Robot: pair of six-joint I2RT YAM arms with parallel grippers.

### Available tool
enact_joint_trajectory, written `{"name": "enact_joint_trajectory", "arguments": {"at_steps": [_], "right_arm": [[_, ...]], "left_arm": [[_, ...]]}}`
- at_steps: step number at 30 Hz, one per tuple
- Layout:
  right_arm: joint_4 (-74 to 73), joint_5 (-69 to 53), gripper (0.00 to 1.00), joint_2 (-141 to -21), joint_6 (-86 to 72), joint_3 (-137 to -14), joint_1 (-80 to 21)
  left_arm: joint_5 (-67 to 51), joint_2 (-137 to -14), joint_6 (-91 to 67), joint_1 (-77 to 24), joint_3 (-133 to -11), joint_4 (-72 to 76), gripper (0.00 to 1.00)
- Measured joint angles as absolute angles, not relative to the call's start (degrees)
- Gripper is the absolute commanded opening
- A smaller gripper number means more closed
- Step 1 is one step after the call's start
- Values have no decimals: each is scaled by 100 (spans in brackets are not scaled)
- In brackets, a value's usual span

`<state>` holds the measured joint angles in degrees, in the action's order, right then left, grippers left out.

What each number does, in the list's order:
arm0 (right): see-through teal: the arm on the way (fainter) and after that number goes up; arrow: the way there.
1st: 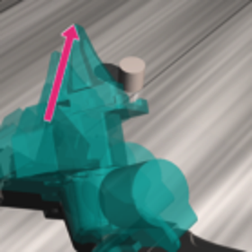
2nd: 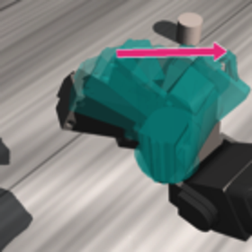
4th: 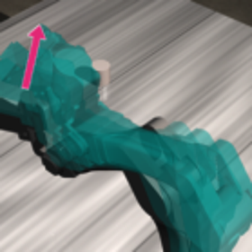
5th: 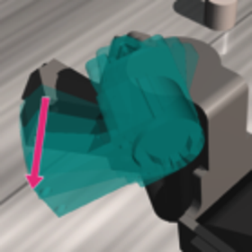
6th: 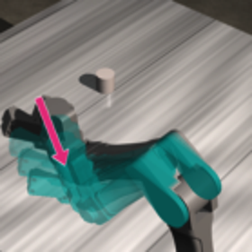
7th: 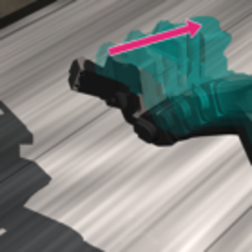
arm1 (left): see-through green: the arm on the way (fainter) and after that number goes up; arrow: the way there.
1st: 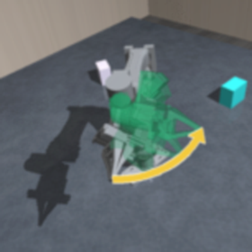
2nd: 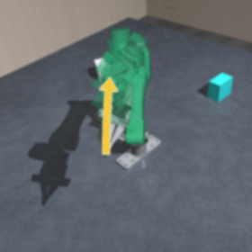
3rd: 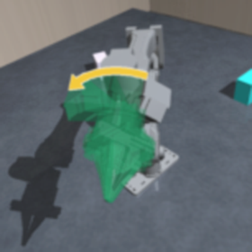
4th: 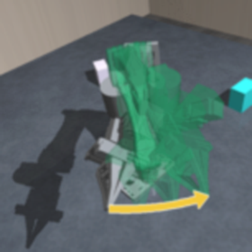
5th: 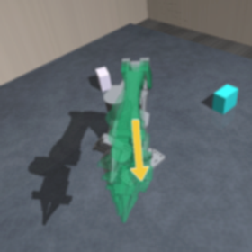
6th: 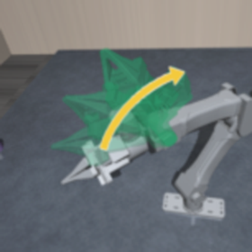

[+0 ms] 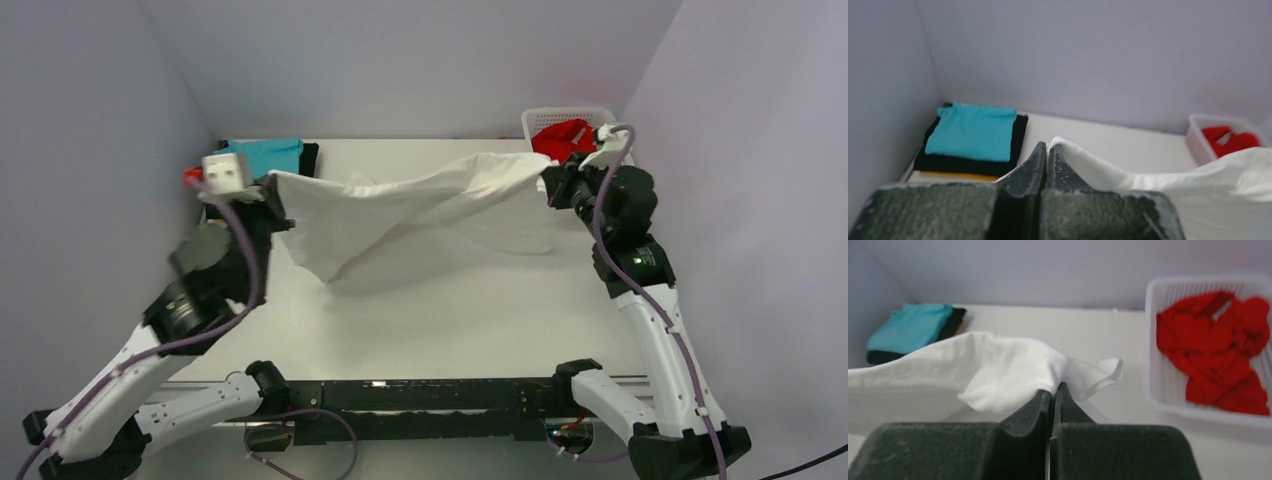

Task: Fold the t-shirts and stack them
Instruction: Flatten out the tshirt

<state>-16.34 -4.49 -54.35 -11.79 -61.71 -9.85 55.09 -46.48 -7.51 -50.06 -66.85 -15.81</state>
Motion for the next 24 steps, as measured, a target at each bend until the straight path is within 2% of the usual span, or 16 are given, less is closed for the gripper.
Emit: {"name": "enact_joint_trajectory", "arguments": {"at_steps": [3, 7, 11, 17, 20, 24], "right_arm": [[-1900, -816, 0, -5328, -991, -7013, -985], [-2290, -1186, 0, -5308, -849, -8125, -991], [-2731, -1406, 0, -5221, -792, -9166, -991], [-2939, -1688, 0, -4930, -832, -9996, -996], [-2947, -1678, 0, -4849, -882, -10158, -996], [-3020, -1466, 0, -4958, -937, -10097, -996]], "left_arm": [[5085, -4174, -115, -5006, -7122, -1256, 0], [4379, -4066, 539, -5006, -8322, -1238, 0], [3444, -4362, 908, -5006, -10012, -1780, 0], [2512, -5068, 1282, -5004, -12328, -2359, 0], [2469, -5236, 1529, -5004, -12543, -2239, 0], [3166, -5404, 2351, -4993, -11695, -1179, 0]]}}
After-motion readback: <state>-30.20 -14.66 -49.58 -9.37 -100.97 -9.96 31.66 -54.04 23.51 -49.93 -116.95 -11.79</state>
